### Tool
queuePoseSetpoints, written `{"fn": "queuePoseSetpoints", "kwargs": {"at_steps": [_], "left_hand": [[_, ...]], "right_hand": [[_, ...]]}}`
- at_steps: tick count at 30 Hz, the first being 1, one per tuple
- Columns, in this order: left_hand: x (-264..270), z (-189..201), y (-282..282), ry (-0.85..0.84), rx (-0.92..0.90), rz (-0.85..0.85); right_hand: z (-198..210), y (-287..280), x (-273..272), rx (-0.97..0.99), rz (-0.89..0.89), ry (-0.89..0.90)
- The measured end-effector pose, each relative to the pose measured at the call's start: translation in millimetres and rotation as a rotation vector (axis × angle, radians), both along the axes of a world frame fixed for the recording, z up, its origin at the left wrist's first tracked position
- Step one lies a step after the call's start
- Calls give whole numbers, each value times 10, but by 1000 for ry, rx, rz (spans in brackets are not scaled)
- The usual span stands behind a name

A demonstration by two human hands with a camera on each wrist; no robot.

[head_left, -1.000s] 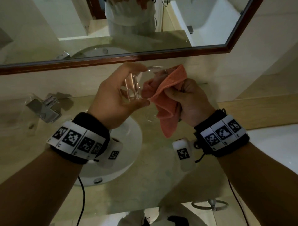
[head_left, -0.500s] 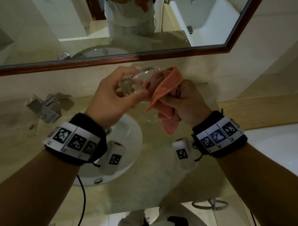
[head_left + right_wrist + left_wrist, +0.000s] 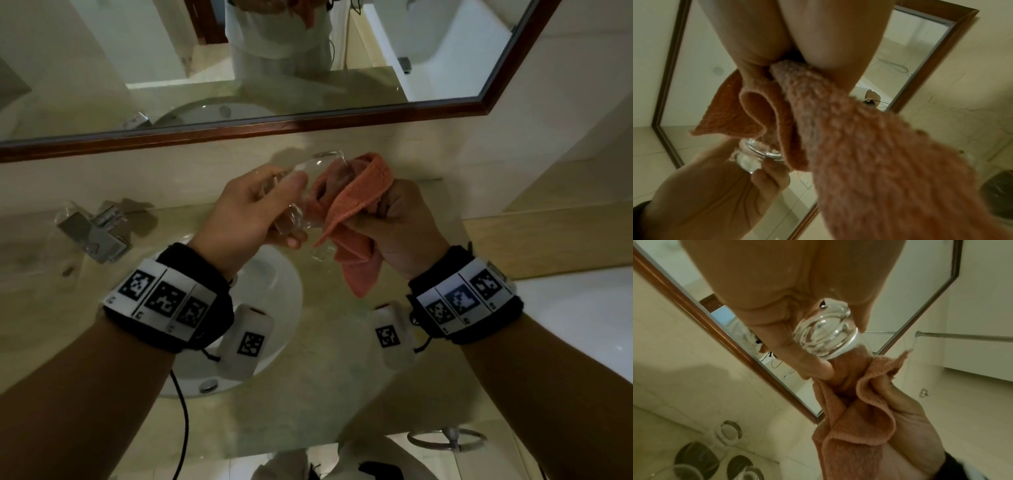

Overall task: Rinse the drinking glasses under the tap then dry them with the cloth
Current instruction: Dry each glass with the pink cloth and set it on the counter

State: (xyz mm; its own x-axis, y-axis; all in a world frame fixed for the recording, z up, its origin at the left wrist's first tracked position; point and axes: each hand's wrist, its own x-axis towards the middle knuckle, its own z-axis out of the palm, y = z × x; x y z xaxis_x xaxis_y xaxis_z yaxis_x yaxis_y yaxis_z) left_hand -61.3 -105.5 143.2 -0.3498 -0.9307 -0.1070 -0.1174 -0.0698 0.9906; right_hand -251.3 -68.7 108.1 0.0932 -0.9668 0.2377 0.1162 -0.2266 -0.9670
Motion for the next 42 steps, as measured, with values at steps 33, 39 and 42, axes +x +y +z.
{"fn": "queuePoseSetpoints", "kwargs": {"at_steps": [33,39,42], "left_hand": [[-80,-130,-133,-2,103,-168],[-102,-223,-164,-385,-612,-301],[-235,-269,-150,-439,-710,-299]], "right_hand": [[-46,-33,-98,85,83,-162],[-193,-48,-259,381,52,-368],[-238,-8,-391,470,-33,-497]]}}
